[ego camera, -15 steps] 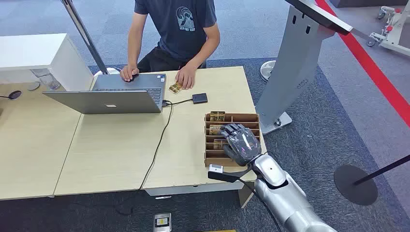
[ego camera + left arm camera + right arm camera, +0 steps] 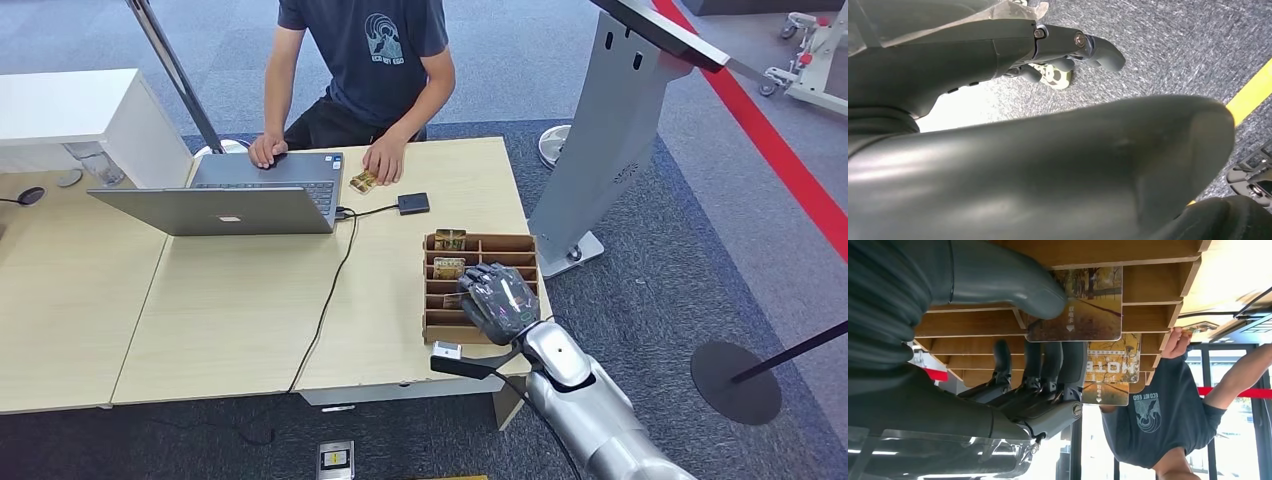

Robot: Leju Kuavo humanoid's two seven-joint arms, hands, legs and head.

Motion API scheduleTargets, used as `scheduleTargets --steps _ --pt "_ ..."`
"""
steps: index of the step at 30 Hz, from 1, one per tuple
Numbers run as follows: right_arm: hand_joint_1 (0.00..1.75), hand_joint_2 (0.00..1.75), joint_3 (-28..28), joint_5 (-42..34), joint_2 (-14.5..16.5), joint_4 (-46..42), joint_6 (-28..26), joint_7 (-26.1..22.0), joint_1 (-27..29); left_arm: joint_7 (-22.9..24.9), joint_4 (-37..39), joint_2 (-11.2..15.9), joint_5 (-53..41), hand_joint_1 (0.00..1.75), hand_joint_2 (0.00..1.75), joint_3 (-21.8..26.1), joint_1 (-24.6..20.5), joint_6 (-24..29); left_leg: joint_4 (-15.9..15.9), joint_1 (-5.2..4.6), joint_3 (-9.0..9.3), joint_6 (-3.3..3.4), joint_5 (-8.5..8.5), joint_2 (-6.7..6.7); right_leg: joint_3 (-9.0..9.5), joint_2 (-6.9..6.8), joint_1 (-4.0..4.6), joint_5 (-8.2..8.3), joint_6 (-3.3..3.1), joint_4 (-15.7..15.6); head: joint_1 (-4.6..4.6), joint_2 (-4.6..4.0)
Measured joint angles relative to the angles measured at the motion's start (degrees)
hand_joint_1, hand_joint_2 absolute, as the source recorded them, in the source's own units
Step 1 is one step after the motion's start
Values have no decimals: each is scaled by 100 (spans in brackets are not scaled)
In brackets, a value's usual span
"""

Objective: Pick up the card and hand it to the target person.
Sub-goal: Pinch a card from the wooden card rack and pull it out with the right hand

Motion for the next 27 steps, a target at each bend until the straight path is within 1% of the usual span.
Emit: scheduleTargets --steps 7,11,20,27 --pt "129 175 0 0 19 29 1 2 -5 1 0 0 -16 0 0 0 -1 0 0 0 0 0 0 0 0 0 0 0 0 0 -1 0" --pt "128 175 0 -7 21 46 -3 2 -10 -24 0 0 -28 0 175 0 -1 5 0 0 1 0 0 0 1 0 0 0 0 0 0 0" --pt "127 175 -4 -89 20 95 -25 -7 -24 -140 0 0 -78 0 175 -2 -16 202 0 0 1 0 0 0 0 0 0 0 0 0 0 0" --pt "127 175 -43 -383 1 31 -6 -178 -30 -149 0 2 -9 0 175 0 -12 119 0 0 0 0 0 0 0 0 0 0 0 0 -1 0"
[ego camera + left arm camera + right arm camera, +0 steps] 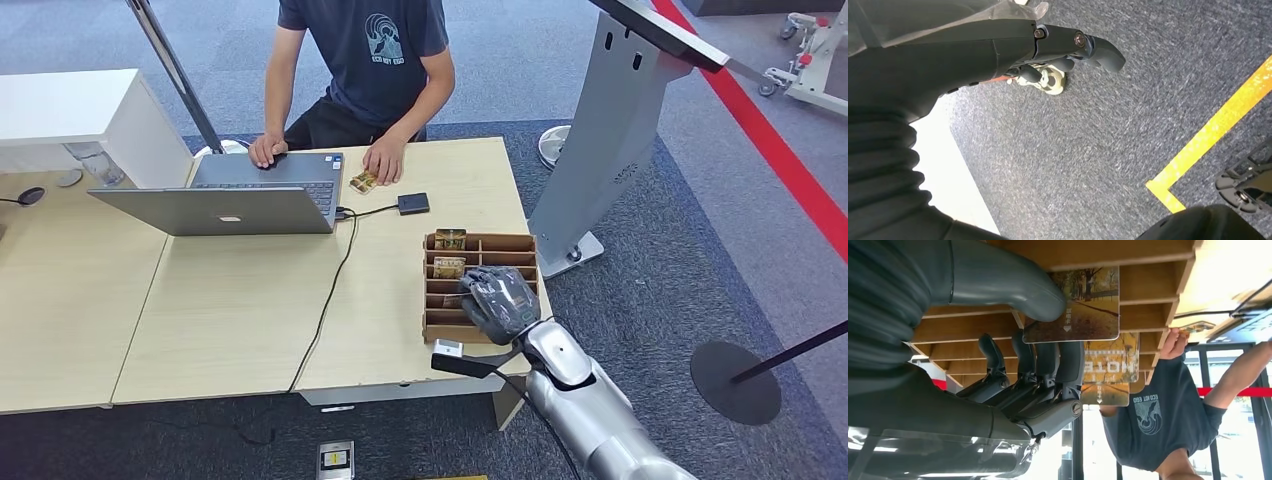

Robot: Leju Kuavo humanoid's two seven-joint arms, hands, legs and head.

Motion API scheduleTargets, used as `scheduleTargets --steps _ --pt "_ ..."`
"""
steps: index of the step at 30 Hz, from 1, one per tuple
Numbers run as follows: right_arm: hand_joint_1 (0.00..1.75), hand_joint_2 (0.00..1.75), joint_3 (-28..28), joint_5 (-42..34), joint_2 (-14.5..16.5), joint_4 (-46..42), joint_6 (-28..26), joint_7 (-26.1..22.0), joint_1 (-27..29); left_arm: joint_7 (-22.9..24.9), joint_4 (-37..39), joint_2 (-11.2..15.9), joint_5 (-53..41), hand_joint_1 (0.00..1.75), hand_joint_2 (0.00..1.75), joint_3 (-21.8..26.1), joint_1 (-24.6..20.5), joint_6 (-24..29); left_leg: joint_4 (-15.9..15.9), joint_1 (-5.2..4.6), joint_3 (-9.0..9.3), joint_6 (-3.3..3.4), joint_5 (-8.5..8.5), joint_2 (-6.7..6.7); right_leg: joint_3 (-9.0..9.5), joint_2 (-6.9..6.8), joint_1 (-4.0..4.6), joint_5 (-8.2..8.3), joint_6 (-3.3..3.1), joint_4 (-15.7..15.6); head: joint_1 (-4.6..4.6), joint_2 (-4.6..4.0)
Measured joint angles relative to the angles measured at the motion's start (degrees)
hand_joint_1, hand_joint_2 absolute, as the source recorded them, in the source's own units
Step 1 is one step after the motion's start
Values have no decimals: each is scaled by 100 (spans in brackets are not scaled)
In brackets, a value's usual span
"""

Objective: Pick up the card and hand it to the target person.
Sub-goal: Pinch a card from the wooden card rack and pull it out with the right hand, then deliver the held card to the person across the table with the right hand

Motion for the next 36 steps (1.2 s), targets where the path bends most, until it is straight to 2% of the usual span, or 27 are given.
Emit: scheduleTargets --steps 4,14,21,25,30,36 --pt "127 175 -120 -244 -129 -428 244 -117 -20 -2 0 4 39 0 175 0 24 -32 0 -1 -2 0 0 -1 -1 0 0 0 0 0 0 0" --pt "127 175 -614 -1335 -591 -2185 1679 -183 -658 -49 0 14 163 0 175 0 58 -54 2 -4 -3 0 0 0 -4 0 -2 1 0 0 -1 0" --pt "127 175 -715 -1992 -687 -2849 1921 -345 -1199 -55 0 14 197 0 175 0 47 -42 1 -2 -6 0 0 0 -5 0 -2 0 0 3 0 0" --pt "127 175 -680 -2333 -546 -2479 1704 -839 -1673 -31 0 13 130 0 175 0 -7 -88 0 -1 -9 -1 1 -1 -5 0 -1 0 0 6 0 0" --pt "127 175 -561 -2494 -127 -1304 1242 -1440 -2286 19 0 7 -15 0 175 0 -126 -143 0 1 -11 -6 6 -2 -5 -1 0 2 -2 8 0 0" --pt "127 175 -373 -2299 403 141 951 -1537 -2773 69 0 -5 -172 0 175 0 -218 -189 0 3 -15 -7 6 -3 -10 -1 2 1 -3 9 0 0"
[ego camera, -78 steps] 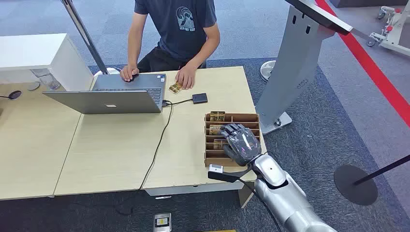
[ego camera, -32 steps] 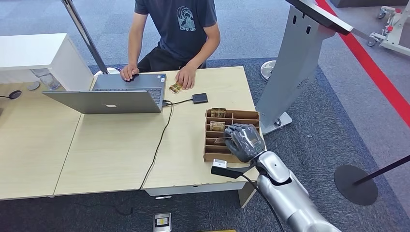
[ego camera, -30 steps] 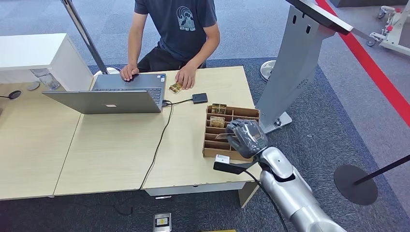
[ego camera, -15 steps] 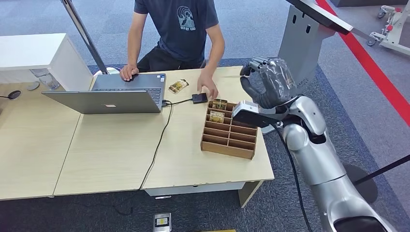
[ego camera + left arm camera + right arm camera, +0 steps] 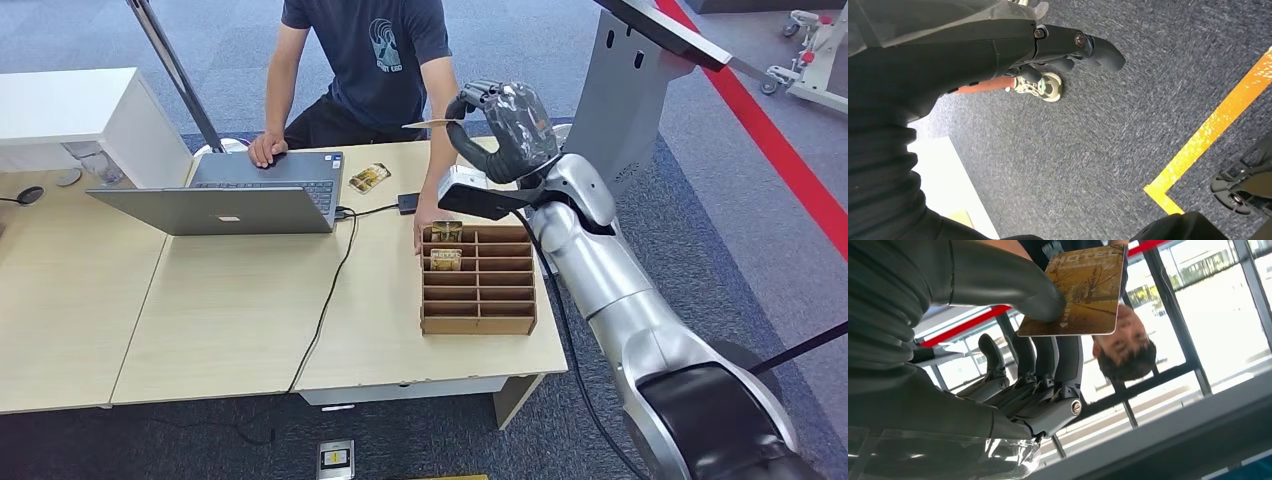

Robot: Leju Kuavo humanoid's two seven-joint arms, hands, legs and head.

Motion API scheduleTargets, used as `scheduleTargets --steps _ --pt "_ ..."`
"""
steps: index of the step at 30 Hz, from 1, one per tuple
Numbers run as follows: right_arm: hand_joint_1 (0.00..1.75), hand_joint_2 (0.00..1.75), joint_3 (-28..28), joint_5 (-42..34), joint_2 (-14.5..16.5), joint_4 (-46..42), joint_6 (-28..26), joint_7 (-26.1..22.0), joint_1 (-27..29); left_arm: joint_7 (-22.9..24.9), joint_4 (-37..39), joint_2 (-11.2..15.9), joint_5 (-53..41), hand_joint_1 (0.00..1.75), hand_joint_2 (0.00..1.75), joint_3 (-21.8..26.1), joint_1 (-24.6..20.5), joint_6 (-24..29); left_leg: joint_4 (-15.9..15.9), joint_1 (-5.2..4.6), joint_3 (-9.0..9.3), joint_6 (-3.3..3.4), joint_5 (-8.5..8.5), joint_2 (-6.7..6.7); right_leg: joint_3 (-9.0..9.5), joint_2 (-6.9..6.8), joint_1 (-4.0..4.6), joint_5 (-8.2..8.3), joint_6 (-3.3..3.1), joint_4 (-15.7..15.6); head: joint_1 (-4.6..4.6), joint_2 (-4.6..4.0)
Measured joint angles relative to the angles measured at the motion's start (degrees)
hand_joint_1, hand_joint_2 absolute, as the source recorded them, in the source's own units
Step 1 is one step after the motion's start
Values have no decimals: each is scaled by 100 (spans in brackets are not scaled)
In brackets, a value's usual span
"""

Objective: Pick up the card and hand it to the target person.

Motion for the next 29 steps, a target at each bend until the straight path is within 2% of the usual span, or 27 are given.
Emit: scheduleTargets --steps 5,13,17,18,19,21,22,23,29 --pt "127 175 125 73 317 778 -63 135 -180 28 0 -3 -23 0 175 0 -10 -10 0 0 -3 0 0 1 -3 0 0 -1 1 -1 -1 0" --pt "127 175 240 120 549 1483 -141 273 -296 52 0 -3 31 0 175 0 53 -10 0 -1 -2 0 -1 1 -4 0 -1 -1 1 -2 1 0" --pt "175 175 284 104 579 1663 -177 299 -310 15 0 -3 9 0 175 0 85 50 1 -1 -2 0 0 1 -4 0 -1 -1 1 -2 0 0" --pt "167 175 293 103 580 1695 -189 307 -313 -10 0 -3 -6 0 175 0 83 81 1 -1 -2 0 0 1 -5 0 0 -1 1 -2 0 0" --pt "123 175 300 102 580 1726 -200 314 -315 -32 0 -3 -21 0 175 0 79 109 1 -1 -2 0 -1 1 -5 0 0 -1 1 -2 1 0" --pt "36 175 314 99 580 1781 -214 326 -320 -49 0 -3 -39 0 87 0 70 133 1 -1 -2 0 -1 1 -6 0 0 -1 1 -2 1 0" --pt "0 175 320 97 580 1805 -215 331 -322 -44 0 -3 -34 0 44 0 66 134 1 -1 -2 0 -1 1 -6 0 0 -1 1 -2 1 0" --pt "0 175 325 93 581 1828 -215 335 -324 -38 0 -4 -23 0 0 0 62 134 1 -1 -2 0 -1 1 -6 0 0 -1 1 -2 1 0" --pt "0 175 339 -29 587 1921 -219 229 -343 7 0 -10 29 0 0 0 29 84 1 -1 -2 0 -1 1 -6 1 0 -1 1 -2 1 0"
